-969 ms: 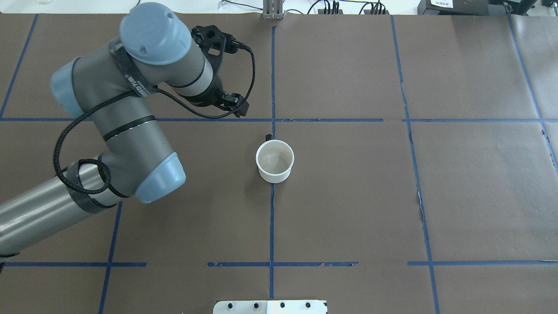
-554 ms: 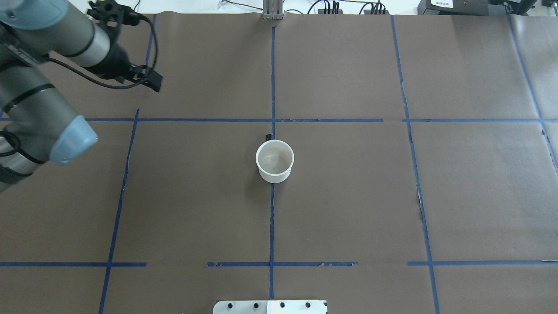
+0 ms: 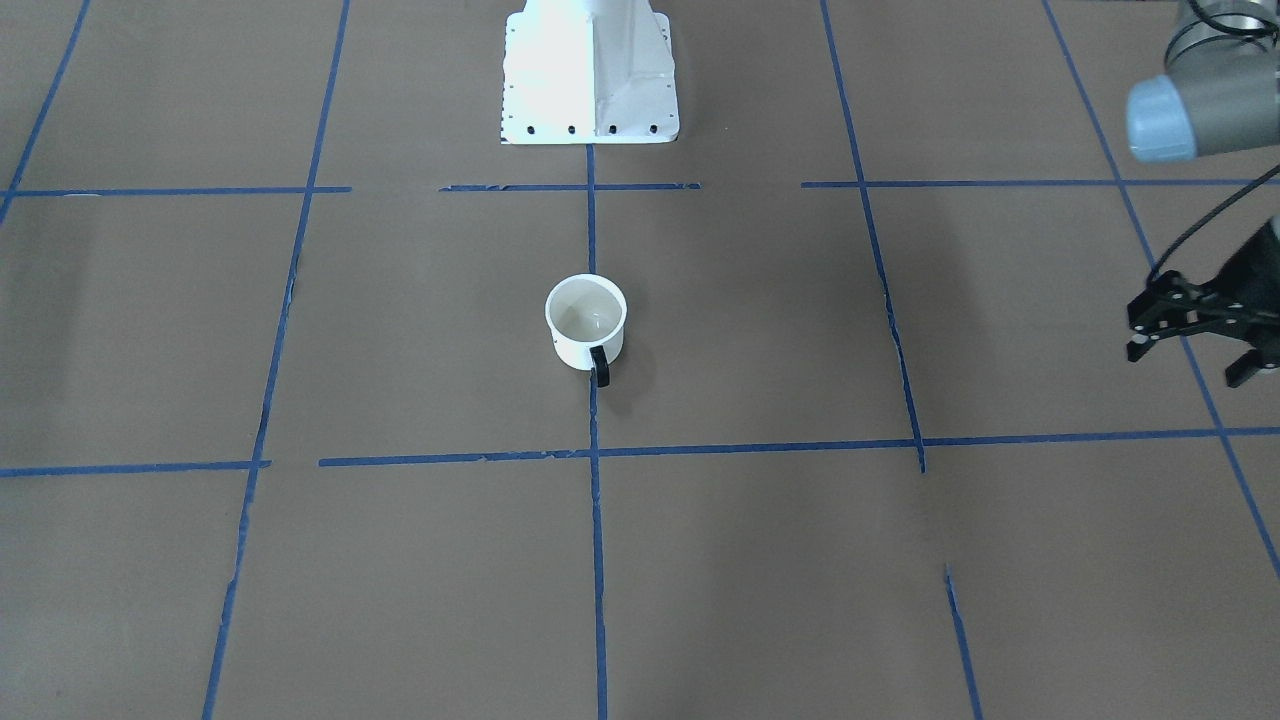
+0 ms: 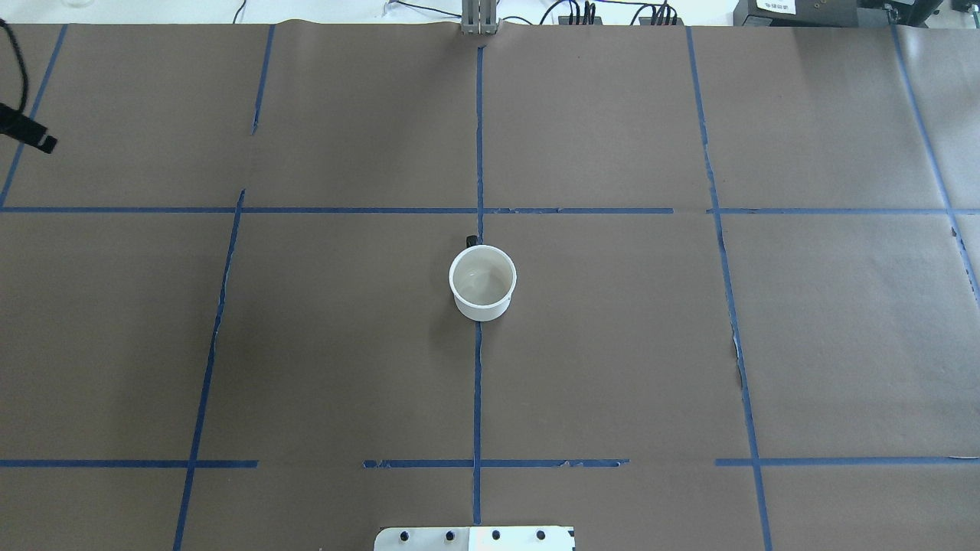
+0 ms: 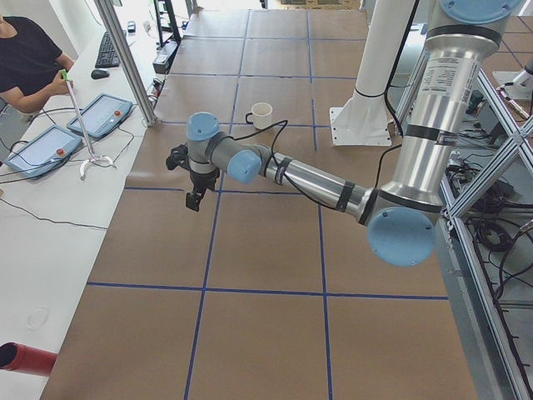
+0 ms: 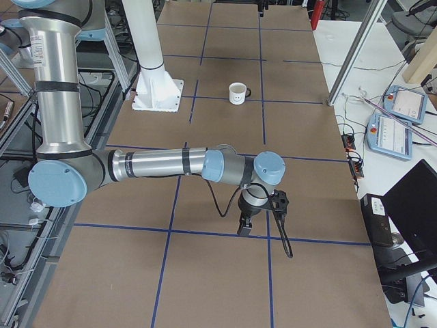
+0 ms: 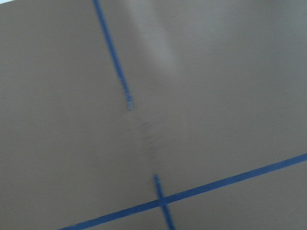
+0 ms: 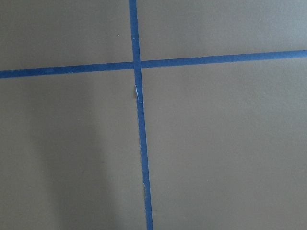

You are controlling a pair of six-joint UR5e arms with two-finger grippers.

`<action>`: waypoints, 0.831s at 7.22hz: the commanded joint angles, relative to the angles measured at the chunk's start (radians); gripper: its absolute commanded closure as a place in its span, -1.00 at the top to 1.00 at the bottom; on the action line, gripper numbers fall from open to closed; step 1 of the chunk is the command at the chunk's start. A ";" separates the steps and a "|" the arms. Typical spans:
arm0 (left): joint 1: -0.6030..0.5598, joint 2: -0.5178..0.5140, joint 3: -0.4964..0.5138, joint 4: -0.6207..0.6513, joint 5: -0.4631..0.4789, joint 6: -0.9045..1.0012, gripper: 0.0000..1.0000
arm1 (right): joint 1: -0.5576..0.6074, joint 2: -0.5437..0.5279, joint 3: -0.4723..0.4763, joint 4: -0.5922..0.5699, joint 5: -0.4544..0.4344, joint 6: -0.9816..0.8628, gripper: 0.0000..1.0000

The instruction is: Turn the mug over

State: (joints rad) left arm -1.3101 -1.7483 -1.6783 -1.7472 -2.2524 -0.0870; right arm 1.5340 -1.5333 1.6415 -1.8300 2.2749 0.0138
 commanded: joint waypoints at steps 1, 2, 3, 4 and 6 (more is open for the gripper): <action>-0.136 0.108 0.067 -0.005 -0.044 0.214 1.00 | 0.000 0.001 0.000 0.000 0.000 0.000 1.00; -0.188 0.124 0.069 0.006 -0.039 0.222 1.00 | 0.000 0.001 0.000 0.000 0.000 0.000 1.00; -0.219 0.165 0.071 0.003 -0.039 0.222 1.00 | 0.000 0.001 0.000 0.000 0.000 0.000 1.00; -0.231 0.176 0.072 0.008 -0.039 0.222 1.00 | 0.000 0.001 0.000 0.000 0.000 0.000 1.00; -0.251 0.231 0.065 0.009 -0.042 0.222 1.00 | 0.000 0.001 0.000 0.000 0.000 0.000 1.00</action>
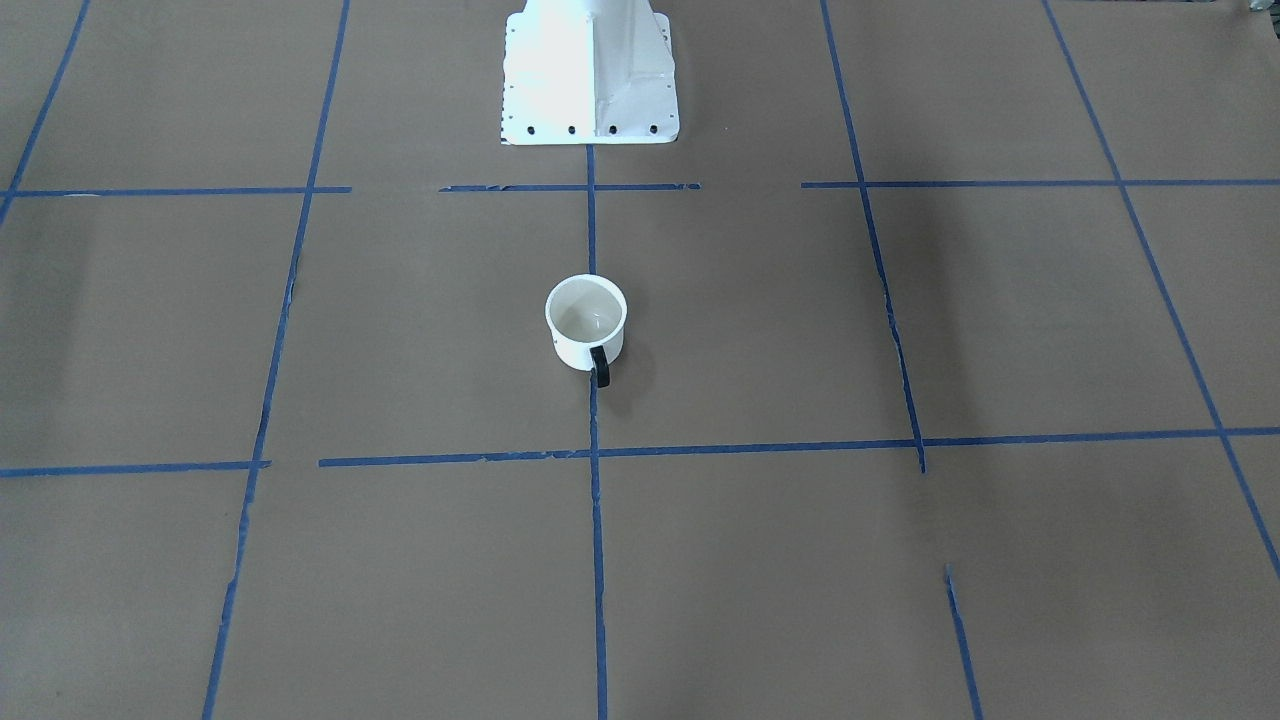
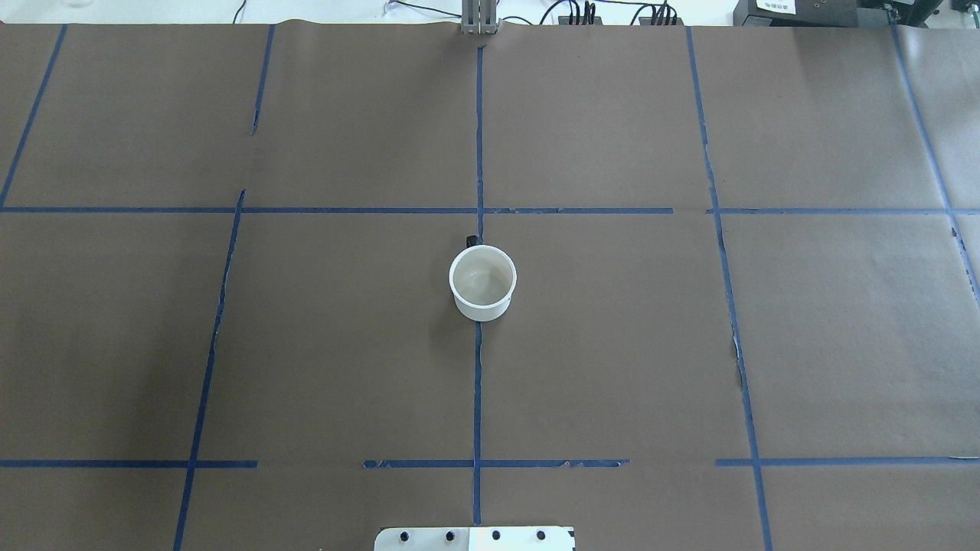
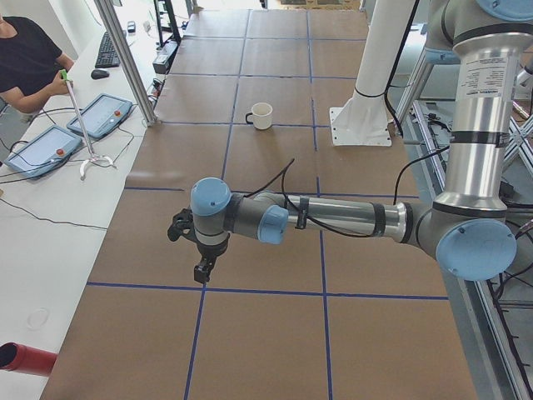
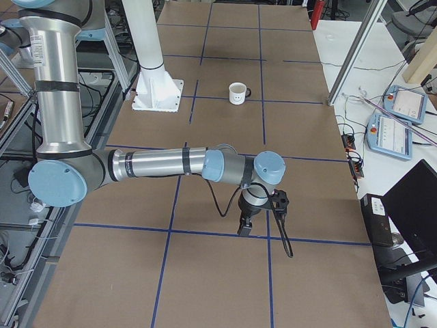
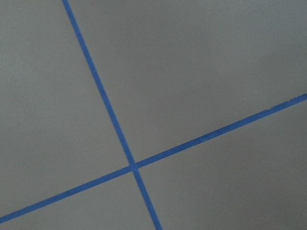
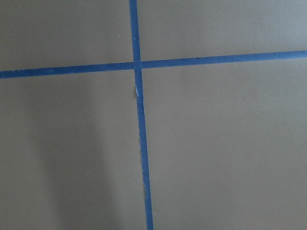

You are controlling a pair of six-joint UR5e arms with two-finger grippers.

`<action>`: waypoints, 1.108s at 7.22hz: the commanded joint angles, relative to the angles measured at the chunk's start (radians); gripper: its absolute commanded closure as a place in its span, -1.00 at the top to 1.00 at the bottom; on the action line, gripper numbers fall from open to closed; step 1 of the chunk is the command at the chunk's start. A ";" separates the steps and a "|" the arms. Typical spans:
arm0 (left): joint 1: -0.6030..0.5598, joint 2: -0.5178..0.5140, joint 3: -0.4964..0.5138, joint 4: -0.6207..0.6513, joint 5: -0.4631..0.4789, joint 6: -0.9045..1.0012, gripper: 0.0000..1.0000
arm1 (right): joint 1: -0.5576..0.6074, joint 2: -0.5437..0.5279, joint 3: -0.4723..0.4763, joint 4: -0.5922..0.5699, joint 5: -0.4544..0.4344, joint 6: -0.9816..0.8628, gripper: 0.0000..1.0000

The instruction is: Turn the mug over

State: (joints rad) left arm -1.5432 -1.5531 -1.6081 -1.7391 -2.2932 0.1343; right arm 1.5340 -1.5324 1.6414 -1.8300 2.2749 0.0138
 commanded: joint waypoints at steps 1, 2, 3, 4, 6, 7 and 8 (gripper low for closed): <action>-0.040 0.062 -0.016 0.001 -0.006 -0.001 1.00 | 0.000 0.000 0.000 0.000 0.000 0.000 1.00; -0.051 0.061 -0.019 0.027 -0.009 0.001 1.00 | 0.000 0.000 0.000 0.000 0.000 0.000 1.00; -0.057 0.053 -0.045 0.086 -0.008 0.001 1.00 | 0.000 0.000 0.000 0.000 0.000 0.000 1.00; -0.057 0.048 -0.061 0.161 -0.008 0.001 1.00 | 0.000 0.000 0.001 0.000 0.000 0.000 1.00; -0.058 0.042 -0.062 0.249 -0.041 -0.005 1.00 | 0.000 0.000 0.000 0.000 0.000 0.000 1.00; -0.058 0.042 -0.053 0.251 -0.093 -0.015 1.00 | 0.000 0.000 0.000 0.000 0.000 0.000 1.00; -0.058 0.042 -0.049 0.251 -0.112 -0.019 1.00 | 0.000 0.000 0.000 0.000 0.000 0.000 1.00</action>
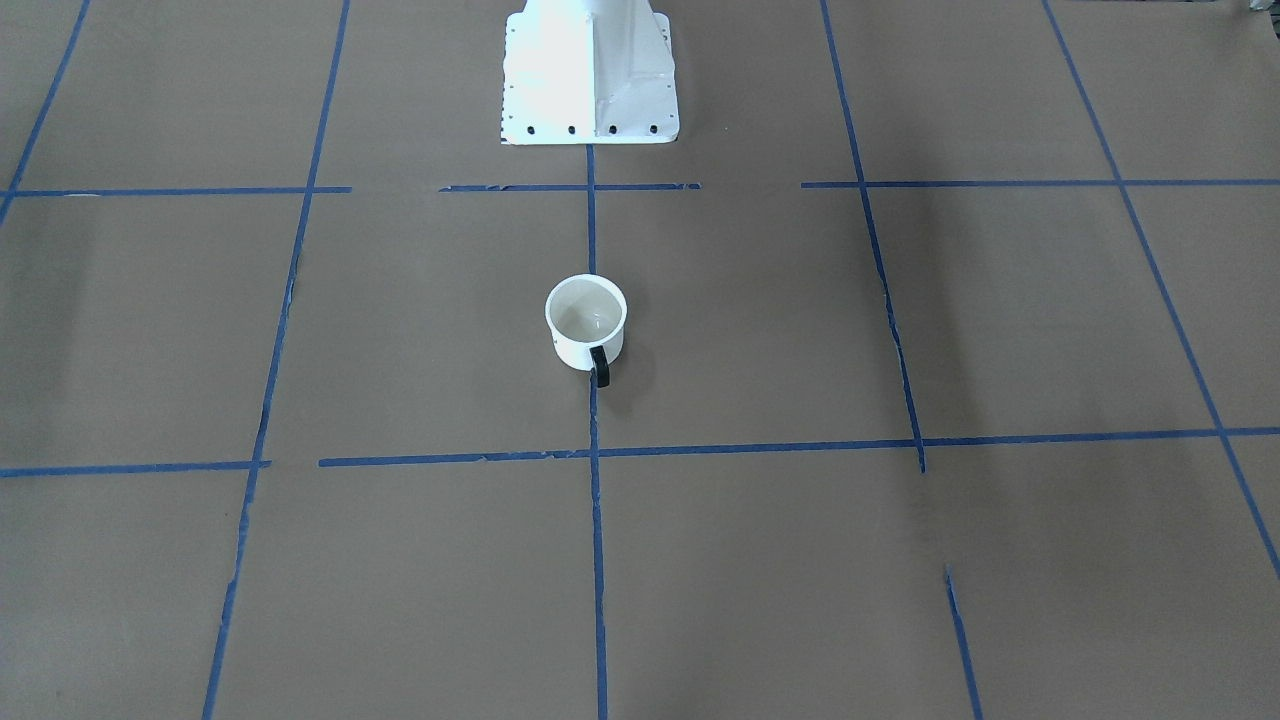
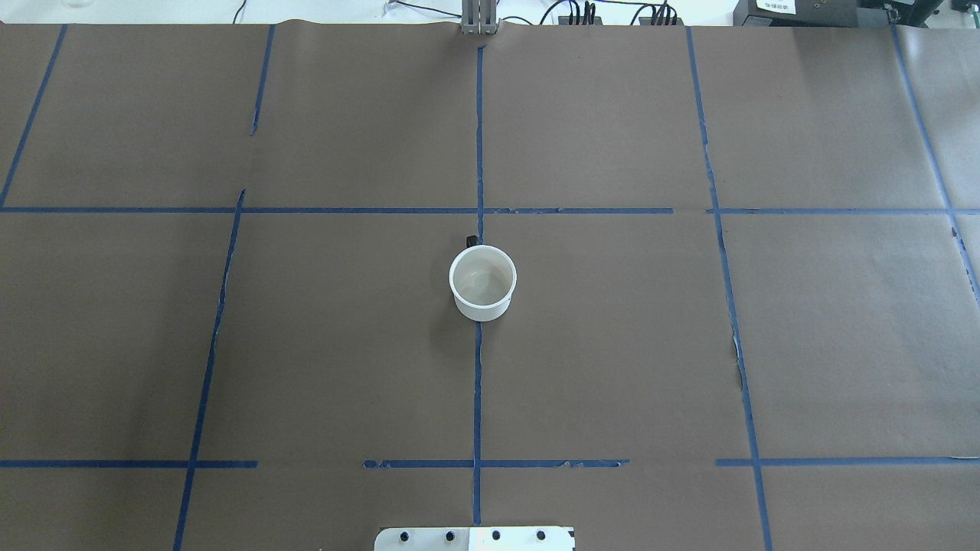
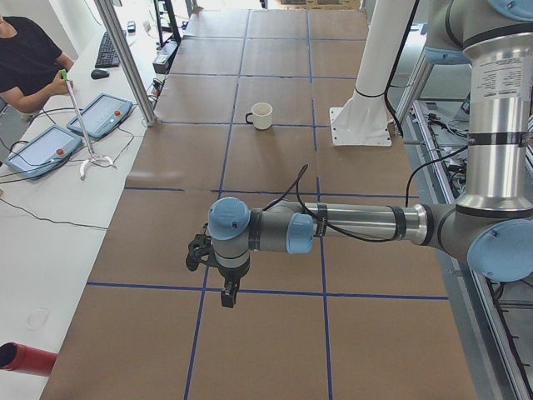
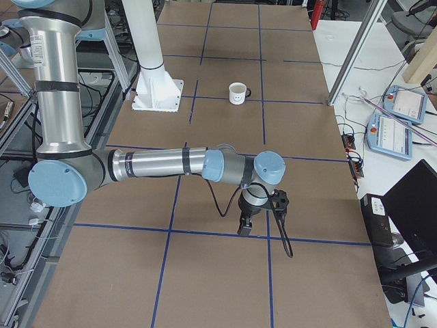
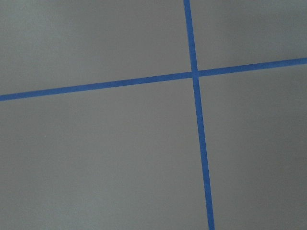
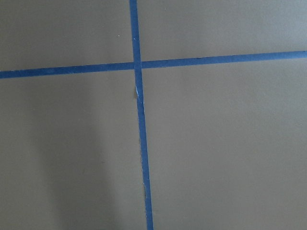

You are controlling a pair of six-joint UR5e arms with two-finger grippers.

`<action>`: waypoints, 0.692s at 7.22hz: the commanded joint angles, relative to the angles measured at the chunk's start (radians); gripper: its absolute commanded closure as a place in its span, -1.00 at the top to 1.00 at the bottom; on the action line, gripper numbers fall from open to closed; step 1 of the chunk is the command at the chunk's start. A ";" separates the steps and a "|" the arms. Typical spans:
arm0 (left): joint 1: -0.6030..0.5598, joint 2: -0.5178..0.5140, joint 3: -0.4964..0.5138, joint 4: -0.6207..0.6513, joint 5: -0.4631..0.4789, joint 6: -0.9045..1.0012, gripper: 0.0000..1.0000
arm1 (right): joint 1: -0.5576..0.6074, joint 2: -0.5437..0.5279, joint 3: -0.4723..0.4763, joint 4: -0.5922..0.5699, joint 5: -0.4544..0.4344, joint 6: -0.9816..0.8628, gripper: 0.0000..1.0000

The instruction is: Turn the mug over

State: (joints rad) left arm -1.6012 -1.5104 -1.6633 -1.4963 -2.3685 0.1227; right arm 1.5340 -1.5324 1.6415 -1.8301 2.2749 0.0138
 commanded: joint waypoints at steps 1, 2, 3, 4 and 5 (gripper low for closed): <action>0.000 -0.001 0.005 0.008 -0.038 -0.041 1.00 | 0.000 0.000 0.001 0.000 0.000 0.000 1.00; 0.000 -0.001 -0.001 0.007 -0.037 -0.052 1.00 | 0.000 0.000 0.000 0.000 0.000 0.000 1.00; 0.000 -0.002 -0.004 0.005 -0.032 -0.054 1.00 | 0.000 0.000 0.000 0.000 0.000 0.000 1.00; 0.000 -0.007 -0.006 0.004 -0.026 -0.054 1.00 | 0.000 0.000 0.000 0.000 0.000 0.000 1.00; 0.000 -0.013 -0.007 0.004 -0.025 -0.054 1.00 | 0.000 0.000 0.001 0.000 0.000 0.000 1.00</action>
